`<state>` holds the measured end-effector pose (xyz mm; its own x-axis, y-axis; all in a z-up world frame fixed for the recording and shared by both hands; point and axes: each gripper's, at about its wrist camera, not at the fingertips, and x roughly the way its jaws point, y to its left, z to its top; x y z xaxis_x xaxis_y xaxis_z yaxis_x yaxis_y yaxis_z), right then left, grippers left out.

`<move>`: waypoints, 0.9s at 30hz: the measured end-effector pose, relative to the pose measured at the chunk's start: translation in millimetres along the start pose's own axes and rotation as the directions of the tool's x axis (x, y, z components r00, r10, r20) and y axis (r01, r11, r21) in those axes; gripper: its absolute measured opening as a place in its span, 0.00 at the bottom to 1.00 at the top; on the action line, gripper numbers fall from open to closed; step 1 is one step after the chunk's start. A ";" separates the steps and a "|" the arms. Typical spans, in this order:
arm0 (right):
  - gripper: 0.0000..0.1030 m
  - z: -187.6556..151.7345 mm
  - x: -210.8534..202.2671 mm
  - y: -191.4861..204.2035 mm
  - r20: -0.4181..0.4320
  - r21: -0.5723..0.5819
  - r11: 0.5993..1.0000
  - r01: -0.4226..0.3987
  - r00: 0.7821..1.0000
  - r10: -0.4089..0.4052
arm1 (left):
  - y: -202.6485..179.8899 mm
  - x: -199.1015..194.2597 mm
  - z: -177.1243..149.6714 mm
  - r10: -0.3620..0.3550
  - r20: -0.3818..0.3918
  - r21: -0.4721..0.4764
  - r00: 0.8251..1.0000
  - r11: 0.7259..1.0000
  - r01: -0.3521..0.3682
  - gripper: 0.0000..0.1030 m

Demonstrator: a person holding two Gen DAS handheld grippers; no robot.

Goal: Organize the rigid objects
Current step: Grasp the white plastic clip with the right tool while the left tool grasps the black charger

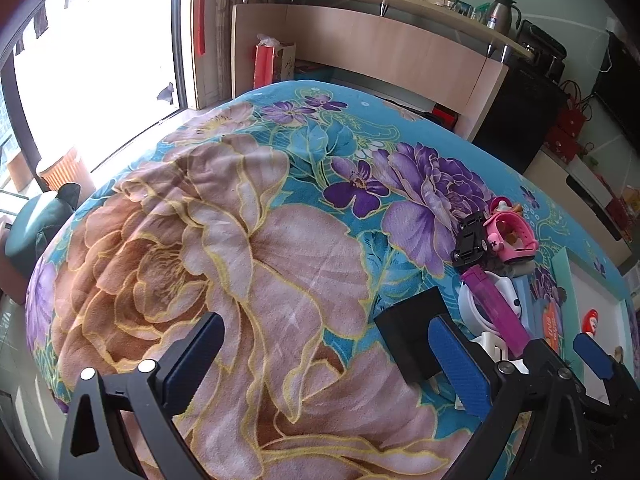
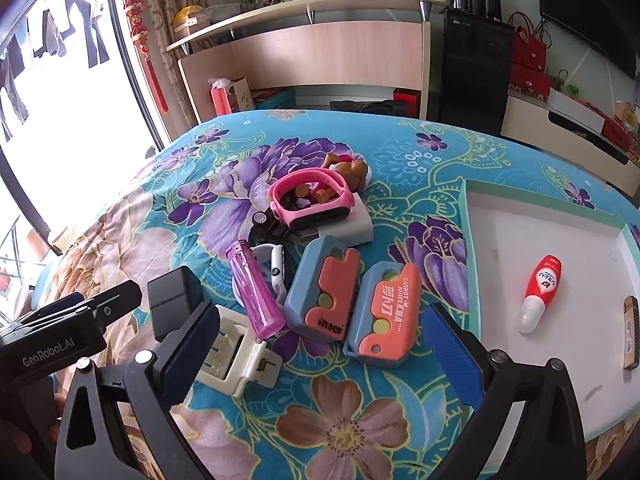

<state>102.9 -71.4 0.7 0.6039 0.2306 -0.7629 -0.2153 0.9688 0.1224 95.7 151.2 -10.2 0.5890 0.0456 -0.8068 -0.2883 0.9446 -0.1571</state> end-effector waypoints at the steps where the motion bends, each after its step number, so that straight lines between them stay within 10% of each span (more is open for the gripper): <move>1: 0.98 -0.6 0.0 1.8 -0.002 -0.003 1.000 -0.002 1.000 0.002 | 1.3 0.3 0.4 -0.001 -0.001 -0.005 1.000 1.000 0.001 1.00; 27: 0.72 -18.5 16.4 41.1 -0.086 -0.075 0.994 -0.075 0.994 0.068 | 7.0 11.1 2.0 -0.072 -0.063 -0.044 0.995 0.997 0.069 1.00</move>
<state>89.8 -29.5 -18.5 0.5195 0.2876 -0.8046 -0.3170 0.9393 0.1311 101.7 158.9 -19.2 0.5595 -0.0429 -0.8277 -0.2795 0.9304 -0.2371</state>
